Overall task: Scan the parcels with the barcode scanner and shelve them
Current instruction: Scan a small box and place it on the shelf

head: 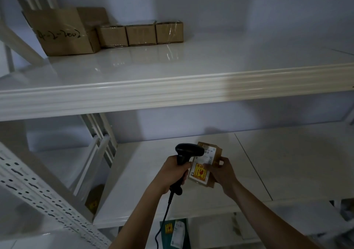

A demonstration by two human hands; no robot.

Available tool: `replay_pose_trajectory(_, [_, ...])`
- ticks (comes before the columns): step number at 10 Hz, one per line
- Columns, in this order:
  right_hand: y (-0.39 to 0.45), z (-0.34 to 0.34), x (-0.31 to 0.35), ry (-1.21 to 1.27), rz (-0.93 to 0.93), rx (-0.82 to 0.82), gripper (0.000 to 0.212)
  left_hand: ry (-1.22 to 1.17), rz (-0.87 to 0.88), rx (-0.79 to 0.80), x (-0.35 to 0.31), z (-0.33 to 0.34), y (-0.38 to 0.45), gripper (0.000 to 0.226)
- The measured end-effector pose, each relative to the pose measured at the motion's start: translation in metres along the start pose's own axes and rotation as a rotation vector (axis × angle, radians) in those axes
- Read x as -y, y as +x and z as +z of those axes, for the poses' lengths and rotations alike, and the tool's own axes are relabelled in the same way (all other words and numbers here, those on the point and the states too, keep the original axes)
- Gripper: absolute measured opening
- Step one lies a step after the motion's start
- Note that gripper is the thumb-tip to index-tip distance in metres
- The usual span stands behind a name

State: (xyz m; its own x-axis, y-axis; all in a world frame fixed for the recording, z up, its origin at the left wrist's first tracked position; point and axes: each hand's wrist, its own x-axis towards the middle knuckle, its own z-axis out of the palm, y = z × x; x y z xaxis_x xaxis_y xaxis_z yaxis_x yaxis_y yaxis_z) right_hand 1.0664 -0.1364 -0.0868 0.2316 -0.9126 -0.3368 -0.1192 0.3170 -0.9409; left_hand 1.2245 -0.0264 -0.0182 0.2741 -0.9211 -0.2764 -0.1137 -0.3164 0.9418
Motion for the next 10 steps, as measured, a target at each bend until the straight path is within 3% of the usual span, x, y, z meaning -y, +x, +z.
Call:
replay_pose_trajectory(4, [0.001, -0.004, -0.002, 0.006, 0.017, 0.028, 0.057, -0.012, 0.001, -0.023, 0.003, 0.000, 0.000, 0.013])
replay_pose_trajectory(7, [0.003, -0.007, -0.005, 0.005, 0.042, 0.034, 0.070, -0.021, -0.026, -0.025, 0.006, 0.000, 0.001, 0.014])
replay_pose_trajectory(10, [0.005, -0.007, -0.005, 0.007, 0.062, 0.023, 0.070, -0.055, -0.027, -0.020, 0.010, -0.001, 0.007, 0.009])
